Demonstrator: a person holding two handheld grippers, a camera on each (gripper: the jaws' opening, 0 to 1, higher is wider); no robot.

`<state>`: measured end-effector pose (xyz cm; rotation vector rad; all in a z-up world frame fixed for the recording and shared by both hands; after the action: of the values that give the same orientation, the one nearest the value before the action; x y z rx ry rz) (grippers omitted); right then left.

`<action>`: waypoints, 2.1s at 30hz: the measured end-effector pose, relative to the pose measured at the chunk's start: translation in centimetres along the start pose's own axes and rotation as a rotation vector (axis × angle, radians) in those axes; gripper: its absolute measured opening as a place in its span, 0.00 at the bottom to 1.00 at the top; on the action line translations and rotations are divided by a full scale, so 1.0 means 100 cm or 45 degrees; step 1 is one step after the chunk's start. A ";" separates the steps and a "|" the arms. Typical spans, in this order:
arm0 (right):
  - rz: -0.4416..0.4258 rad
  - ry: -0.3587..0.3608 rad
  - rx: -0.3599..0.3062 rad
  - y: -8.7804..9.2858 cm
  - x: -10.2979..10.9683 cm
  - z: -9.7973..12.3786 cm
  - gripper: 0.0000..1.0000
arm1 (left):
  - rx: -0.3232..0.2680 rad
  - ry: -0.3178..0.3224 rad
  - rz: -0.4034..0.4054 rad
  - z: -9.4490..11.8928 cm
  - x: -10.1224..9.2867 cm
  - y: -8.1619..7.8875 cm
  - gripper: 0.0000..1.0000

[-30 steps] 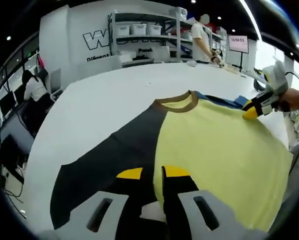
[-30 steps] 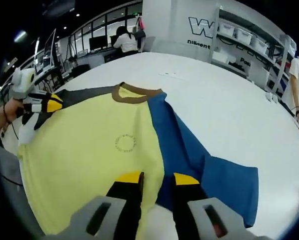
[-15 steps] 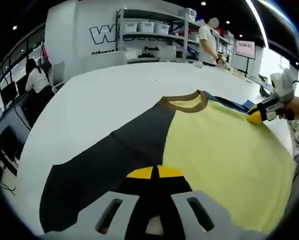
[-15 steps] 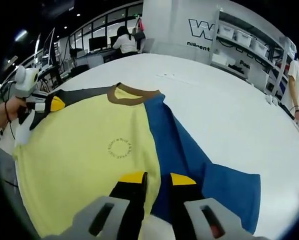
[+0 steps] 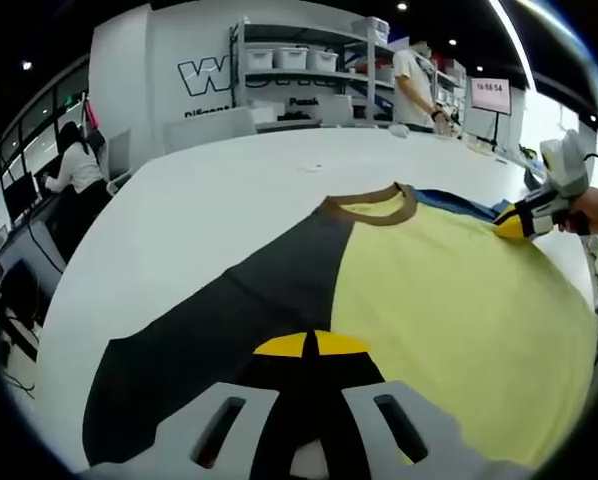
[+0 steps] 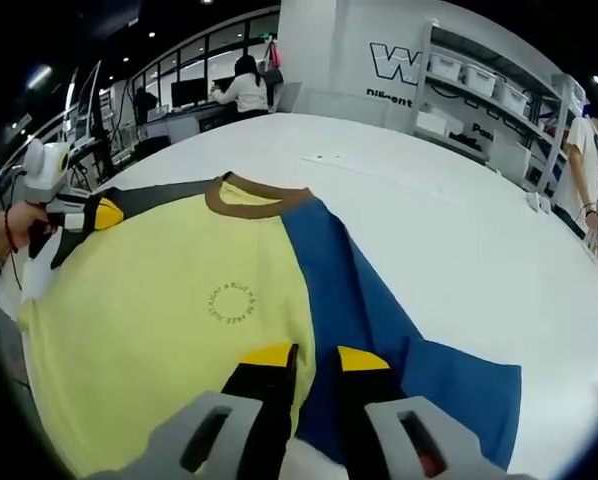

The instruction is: Fold the garment on the visible template until the final outline fits inside the template.

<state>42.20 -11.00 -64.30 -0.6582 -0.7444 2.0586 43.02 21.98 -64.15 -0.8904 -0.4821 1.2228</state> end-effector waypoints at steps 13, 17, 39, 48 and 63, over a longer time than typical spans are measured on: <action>0.012 -0.005 -0.056 -0.011 -0.011 -0.015 0.09 | -0.027 -0.017 0.008 -0.013 0.009 -0.010 0.00; 0.020 -0.009 -0.065 -0.013 -0.013 -0.018 0.10 | -0.048 -0.030 -0.002 -0.016 0.010 -0.013 0.00; 0.117 0.133 -0.167 -0.012 -0.041 0.015 0.16 | -0.213 0.014 0.098 0.019 0.000 -0.030 0.00; 0.121 0.180 -0.042 0.021 -0.049 0.016 0.15 | -0.231 0.064 0.136 0.049 -0.016 -0.028 0.00; 0.024 0.188 0.002 0.028 -0.048 0.015 0.00 | -0.248 0.107 0.183 0.083 -0.044 -0.014 0.00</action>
<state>42.23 -16.78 -64.31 -0.8096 -0.6536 2.0030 36.34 20.37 -57.61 -1.1544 -0.4816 1.2774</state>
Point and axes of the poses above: the point that each gripper's makers call its tool centre point, and the gripper's own axes: z roughly backward along the fingers, x roughly to its left, y roughly out of its underside, the point moved 4 cm from there along z, roughly backward along the fingers, and after that the axes turned 10 degrees about z, right-handed, at the moved point
